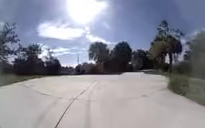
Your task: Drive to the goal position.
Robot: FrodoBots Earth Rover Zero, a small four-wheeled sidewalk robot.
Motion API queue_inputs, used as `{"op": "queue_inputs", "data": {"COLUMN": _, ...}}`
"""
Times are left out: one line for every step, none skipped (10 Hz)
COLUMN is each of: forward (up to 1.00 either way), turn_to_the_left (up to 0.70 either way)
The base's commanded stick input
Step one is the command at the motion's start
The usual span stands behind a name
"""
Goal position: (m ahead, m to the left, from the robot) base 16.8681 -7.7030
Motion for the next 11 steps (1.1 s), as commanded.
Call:
{"op": "queue_inputs", "data": {"forward": 0.85, "turn_to_the_left": 0.00}}
{"op": "queue_inputs", "data": {"forward": 0.85, "turn_to_the_left": 0.00}}
{"op": "queue_inputs", "data": {"forward": 0.85, "turn_to_the_left": 0.00}}
{"op": "queue_inputs", "data": {"forward": 0.85, "turn_to_the_left": 0.00}}
{"op": "queue_inputs", "data": {"forward": 0.85, "turn_to_the_left": 0.00}}
{"op": "queue_inputs", "data": {"forward": 0.85, "turn_to_the_left": 0.00}}
{"op": "queue_inputs", "data": {"forward": 0.85, "turn_to_the_left": 0.00}}
{"op": "queue_inputs", "data": {"forward": 0.85, "turn_to_the_left": 0.00}}
{"op": "queue_inputs", "data": {"forward": 0.85, "turn_to_the_left": 0.00}}
{"op": "queue_inputs", "data": {"forward": 0.85, "turn_to_the_left": 0.00}}
{"op": "queue_inputs", "data": {"forward": 0.85, "turn_to_the_left": 0.00}}
